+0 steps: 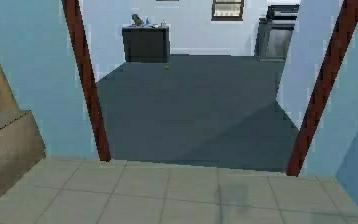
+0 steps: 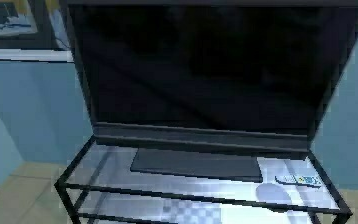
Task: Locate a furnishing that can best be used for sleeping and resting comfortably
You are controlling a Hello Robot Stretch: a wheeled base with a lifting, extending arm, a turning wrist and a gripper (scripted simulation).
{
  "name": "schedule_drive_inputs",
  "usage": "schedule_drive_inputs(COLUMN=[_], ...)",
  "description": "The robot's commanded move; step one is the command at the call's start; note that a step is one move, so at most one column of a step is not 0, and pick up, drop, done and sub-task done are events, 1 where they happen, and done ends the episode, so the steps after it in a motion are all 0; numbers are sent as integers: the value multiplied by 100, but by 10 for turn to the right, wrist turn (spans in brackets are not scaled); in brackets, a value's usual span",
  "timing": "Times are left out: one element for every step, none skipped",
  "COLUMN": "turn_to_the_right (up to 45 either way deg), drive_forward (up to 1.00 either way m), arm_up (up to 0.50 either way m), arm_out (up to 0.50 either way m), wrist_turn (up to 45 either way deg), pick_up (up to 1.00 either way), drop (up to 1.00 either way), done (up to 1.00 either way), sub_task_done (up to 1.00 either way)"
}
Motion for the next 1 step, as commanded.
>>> schedule_drive_inputs(turn_to_the_right=[0], drive_forward=[75], arm_up=[0], arm_out=[0], wrist_turn=[0], pick_up=[0], drop=[0], done=[0], sub_task_done=[0])
